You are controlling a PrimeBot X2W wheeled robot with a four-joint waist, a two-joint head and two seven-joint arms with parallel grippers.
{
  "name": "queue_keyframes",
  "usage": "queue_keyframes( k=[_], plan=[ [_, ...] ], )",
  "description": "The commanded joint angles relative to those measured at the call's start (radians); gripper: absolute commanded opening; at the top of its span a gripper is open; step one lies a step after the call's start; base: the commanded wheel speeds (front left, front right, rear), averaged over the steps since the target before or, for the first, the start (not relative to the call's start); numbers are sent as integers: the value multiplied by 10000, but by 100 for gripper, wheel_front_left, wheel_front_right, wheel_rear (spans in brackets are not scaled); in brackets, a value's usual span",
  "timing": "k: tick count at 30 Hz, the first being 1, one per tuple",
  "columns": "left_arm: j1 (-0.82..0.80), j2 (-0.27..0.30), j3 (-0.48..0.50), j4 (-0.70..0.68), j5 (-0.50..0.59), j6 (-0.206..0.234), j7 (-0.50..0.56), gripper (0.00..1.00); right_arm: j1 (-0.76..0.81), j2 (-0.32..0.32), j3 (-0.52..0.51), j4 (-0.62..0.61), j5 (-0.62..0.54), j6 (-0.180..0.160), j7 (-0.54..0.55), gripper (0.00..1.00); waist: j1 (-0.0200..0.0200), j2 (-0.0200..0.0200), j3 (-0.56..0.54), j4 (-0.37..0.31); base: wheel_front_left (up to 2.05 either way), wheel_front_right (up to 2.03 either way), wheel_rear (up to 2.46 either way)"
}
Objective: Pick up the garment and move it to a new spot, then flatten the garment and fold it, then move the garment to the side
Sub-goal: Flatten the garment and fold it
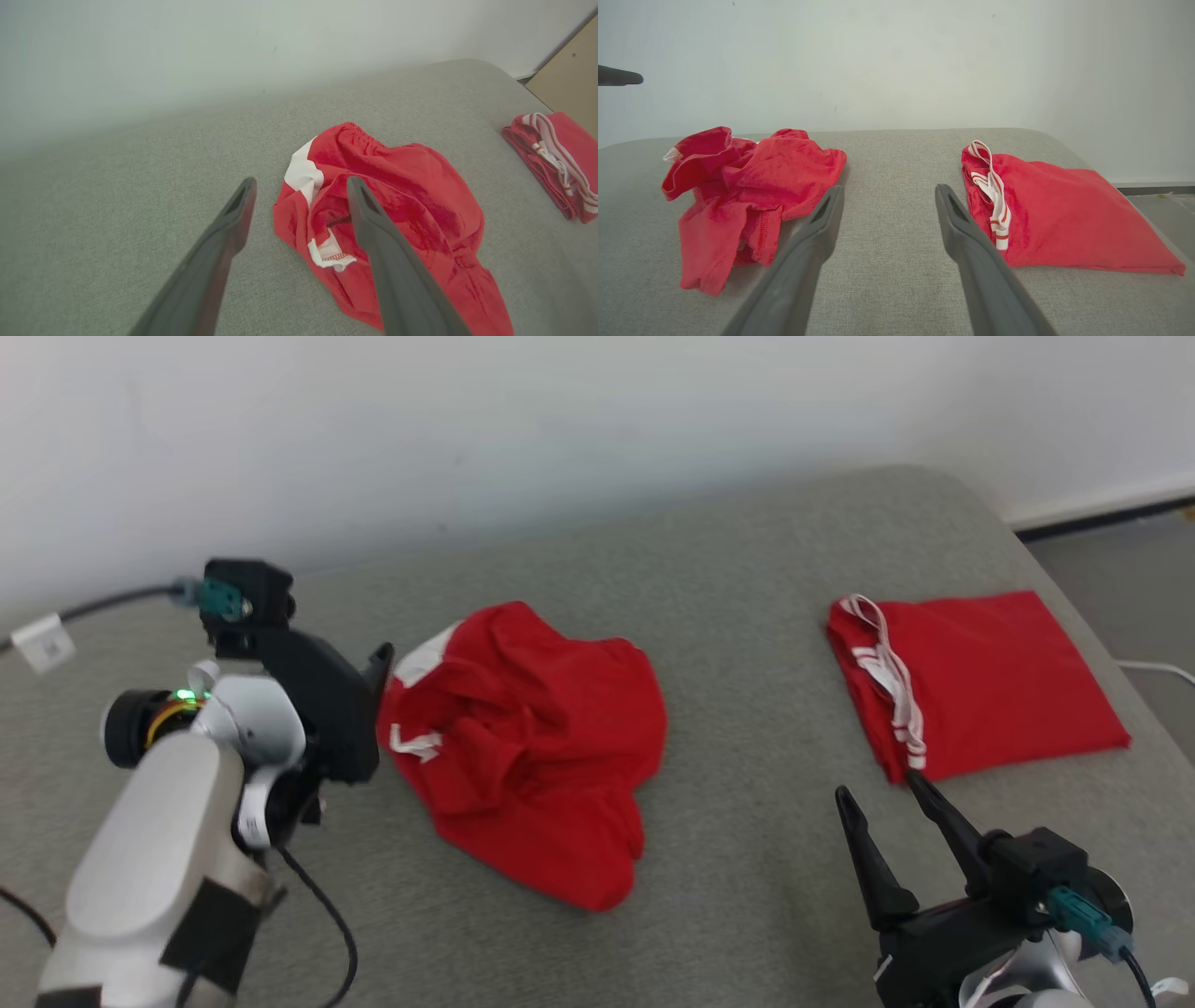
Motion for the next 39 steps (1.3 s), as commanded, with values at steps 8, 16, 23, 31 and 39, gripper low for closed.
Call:
queue_keyframes(
  k=[8,16,23,31,39],
  plan=[
    [-1811,310,-2,1114,-58,973,2742,100,-521,254,371,252,133,-24,-346,100,-2,-1,1918,-2287,0,0,0],
    [-2770,968,-241,1401,440,1356,3961,100,-601,449,506,530,192,-24,-643,100,-2,-1,2735,-3137,0,0,0],
    [-3444,702,-609,1617,705,1419,3945,100,-551,571,410,500,99,-24,-876,100,-2,-1,3273,-3158,0,0,0],
    [-3377,545,-790,2231,697,1354,3717,25,-491,665,411,452,13,-24,-839,100,-2,-1,3362,-3121,0,0,0],
    [-3622,181,-635,1937,413,826,2086,0,-887,634,836,673,163,-24,-787,100,-2,-1,3267,-3063,0,0,0]
  ],
)
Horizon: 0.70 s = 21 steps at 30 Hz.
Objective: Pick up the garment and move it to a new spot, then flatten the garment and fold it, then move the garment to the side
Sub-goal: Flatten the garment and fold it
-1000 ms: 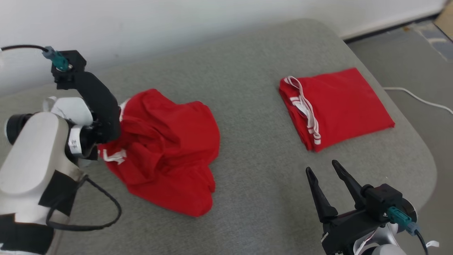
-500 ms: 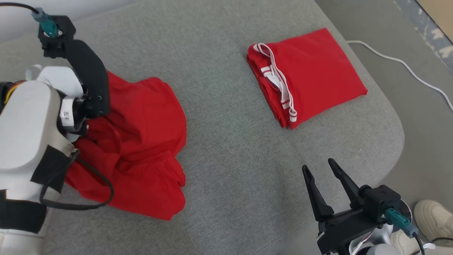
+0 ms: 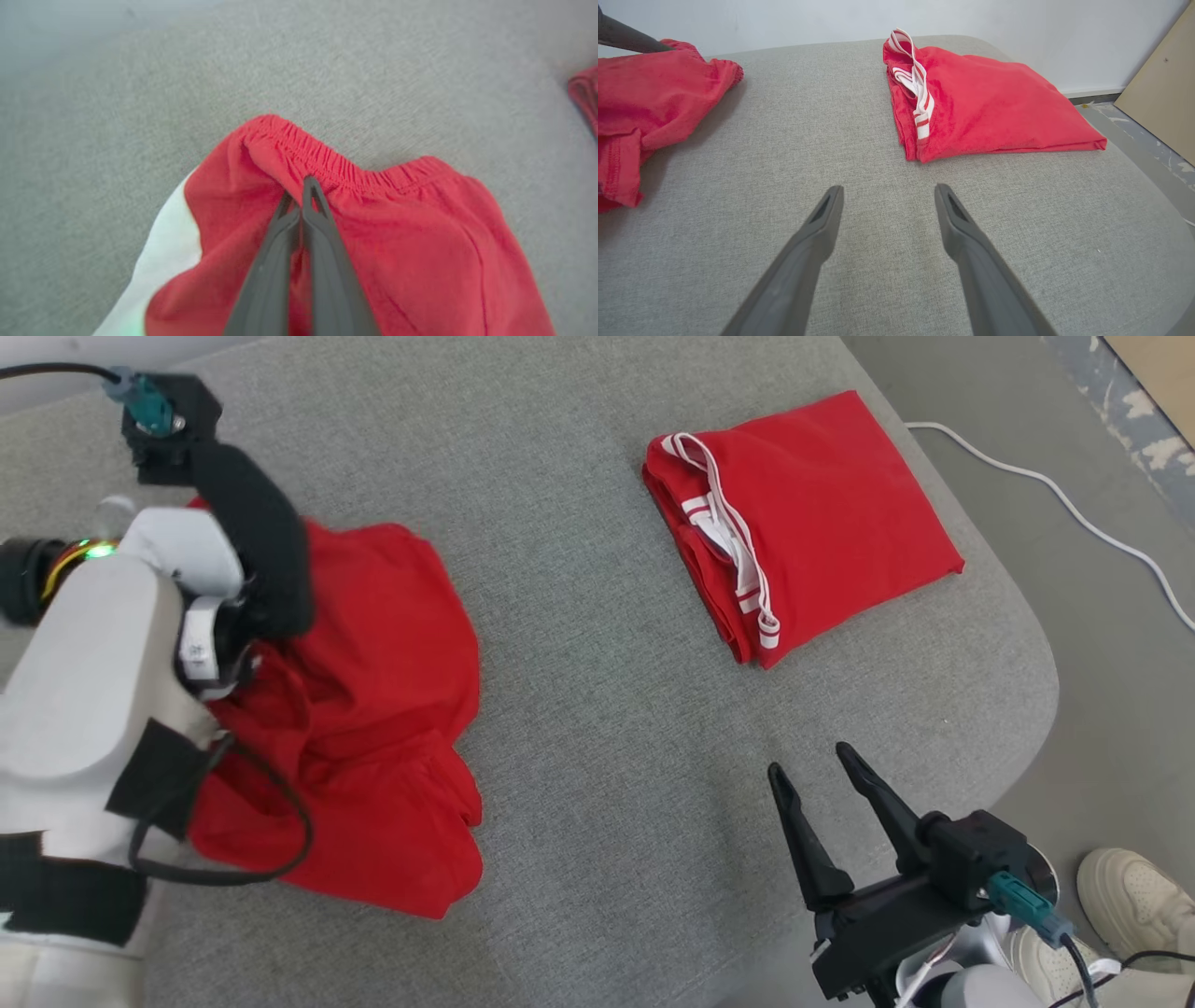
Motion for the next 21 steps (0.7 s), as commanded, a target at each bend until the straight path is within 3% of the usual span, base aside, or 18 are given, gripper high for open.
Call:
queue_keyframes(
  k=[1,14,21],
  plan=[
    [-261,-371,72,-225,-213,-191,-555,0,-100,-25,59,83,40,-24,-18,100,-1,-3,-106,98,0,0,0],
    [-821,-2062,431,-1303,-1334,-1340,-3273,0,-27,-348,-100,227,38,-24,148,100,-1,-3,-1198,1186,0,0,0],
    [-693,-2635,614,-2272,-2363,-1648,-4664,0,191,-504,-201,74,21,-24,372,100,-1,-3,-1953,1948,0,0,0]
  ],
)
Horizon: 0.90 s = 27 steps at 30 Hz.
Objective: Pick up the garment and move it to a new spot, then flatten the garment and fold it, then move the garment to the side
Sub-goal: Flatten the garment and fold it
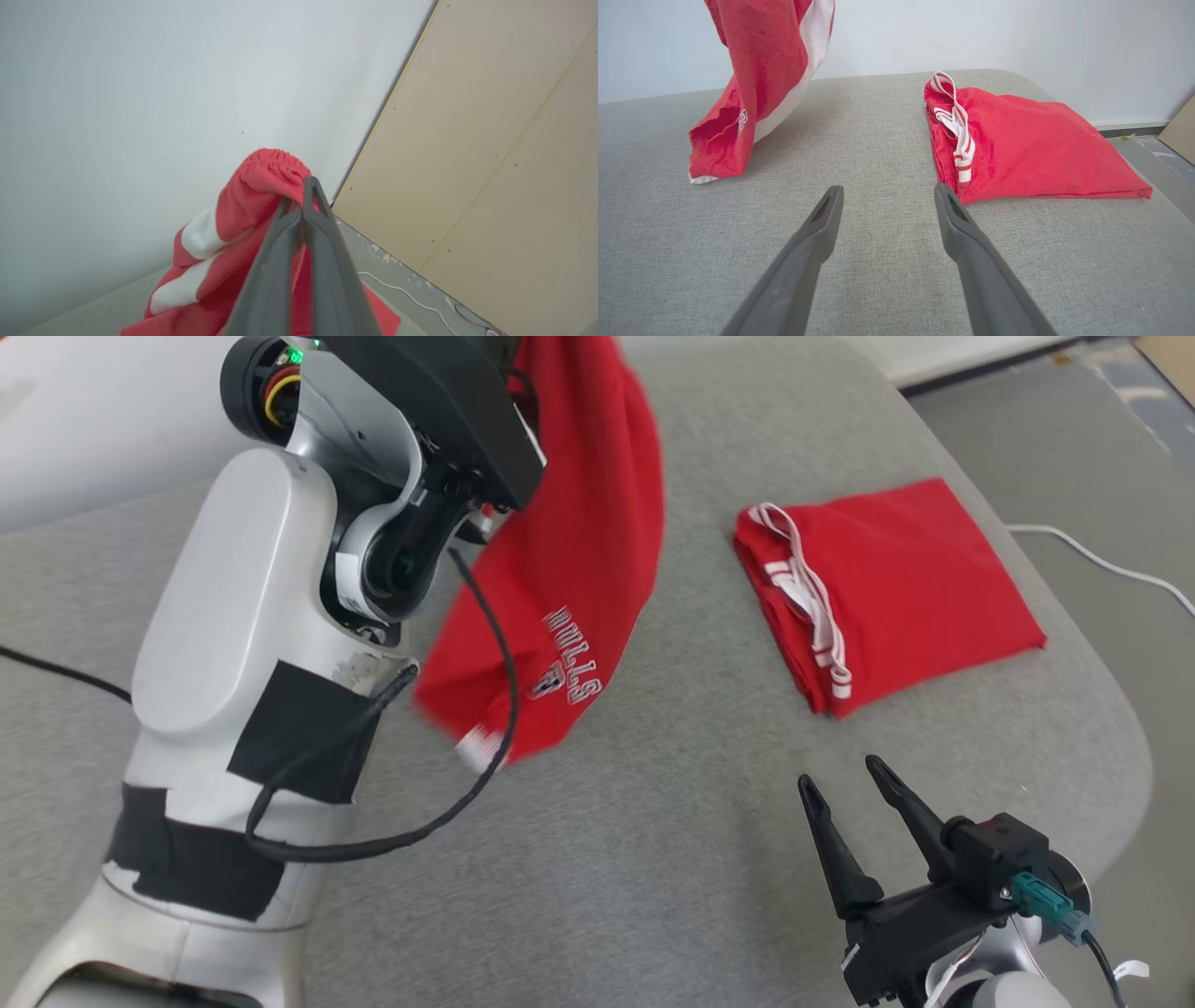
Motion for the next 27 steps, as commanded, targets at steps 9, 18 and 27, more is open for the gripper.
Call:
queue_keyframes(
  k=[9,18,27],
  plan=[
    [2165,-168,79,-340,-1013,607,-1543,0,534,-97,-183,-236,-35,-24,269,100,1,0,-1111,1804,0,0,0],
    [6054,383,709,-131,-1411,1121,-2839,0,665,-91,-157,-484,-87,-25,452,100,1,0,-1224,2536,0,0,0],
    [8315,1113,1323,-523,-1690,1604,-3075,0,910,-140,-244,-561,-95,-25,557,100,1,0,-1412,2787,0,0,0]
  ],
)
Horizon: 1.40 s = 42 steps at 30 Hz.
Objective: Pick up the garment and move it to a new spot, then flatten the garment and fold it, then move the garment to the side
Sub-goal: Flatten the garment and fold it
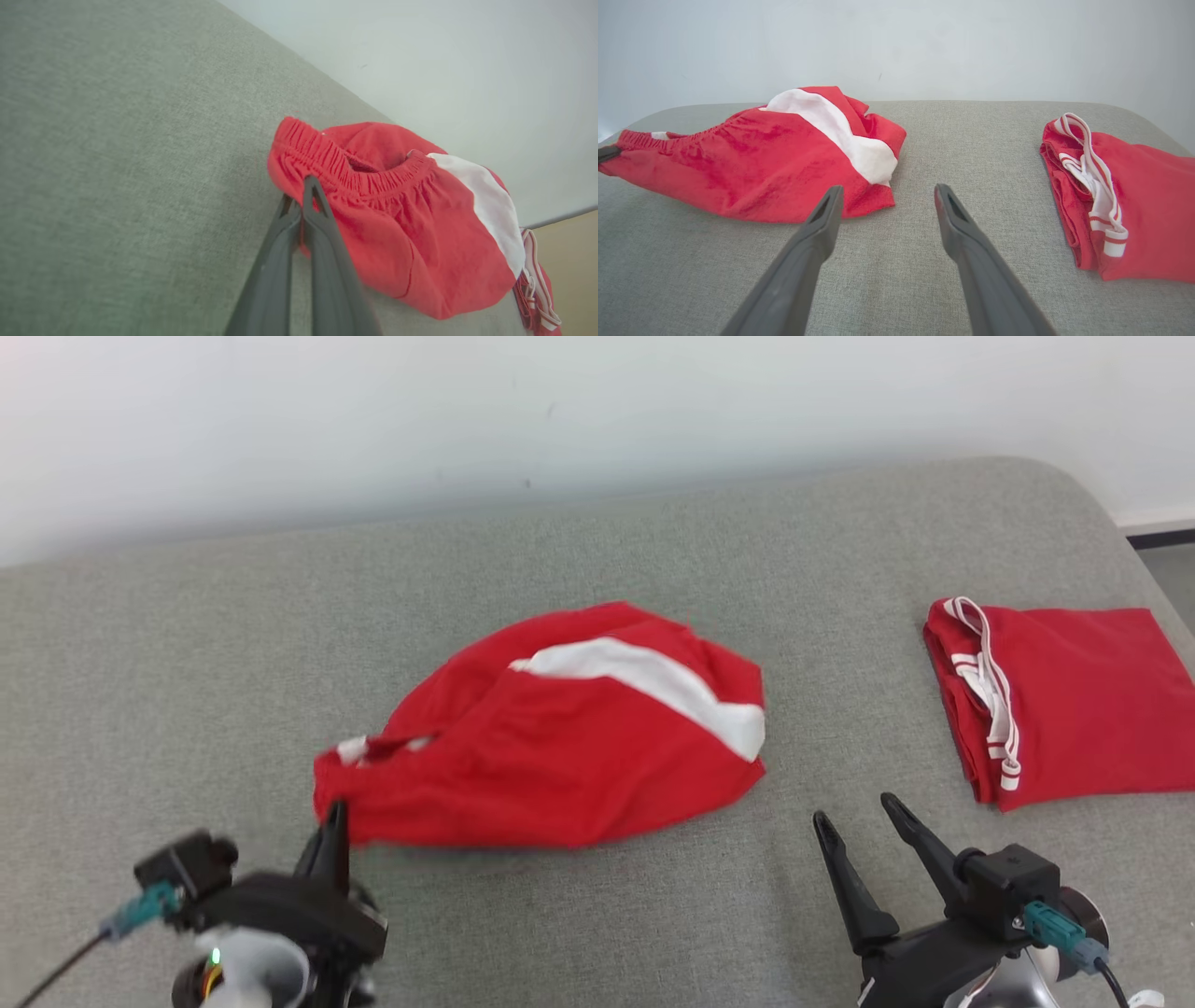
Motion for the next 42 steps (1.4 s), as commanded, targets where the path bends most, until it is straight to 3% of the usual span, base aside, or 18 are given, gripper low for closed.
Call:
queue_keyframes(
  k=[1,2,3,4,13,20,29,36,42],
  plan=[
    [360,70,31,-72,-98,107,78,0,134,-65,-19,-11,-39,-25,33,100,1,1,-125,47,0,0,0],
    [360,70,31,-72,-98,107,78,0,134,-65,-19,-11,-39,-25,33,100,1,1,-125,47,0,0,0],
    [546,147,-32,-111,-31,136,173,69,159,-63,-24,-21,-32,-25,33,100,1,1,-167,52,0,0,0],
    [724,190,-45,-149,-12,183,228,100,203,-66,-24,-25,-33,-25,51,100,1,1,-221,55,0,0,0],
    [1644,849,-258,-1410,302,1099,1191,100,534,-34,-164,-115,-45,-25,110,100,1,1,-540,146,0,0,0],
    [332,1522,-1113,-2690,725,1652,3485,100,545,-21,-110,-166,-5,-25,129,100,1,1,-515,122,0,0,0],
    [-2880,1515,-2175,-1243,834,1627,6257,100,30,4,300,-93,73,-25,41,100,1,1,93,-991,0,0,0],
    [-4026,1507,-2454,-98,965,1626,6997,100,-145,124,276,26,74,-25,-150,100,1,1,681,-1819,0,0,0],
    [-4385,1710,-2582,445,1129,1750,7436,100,-265,234,303,211,113,-25,-357,100,1,1,913,-2135,0,0,0]
  ],
)
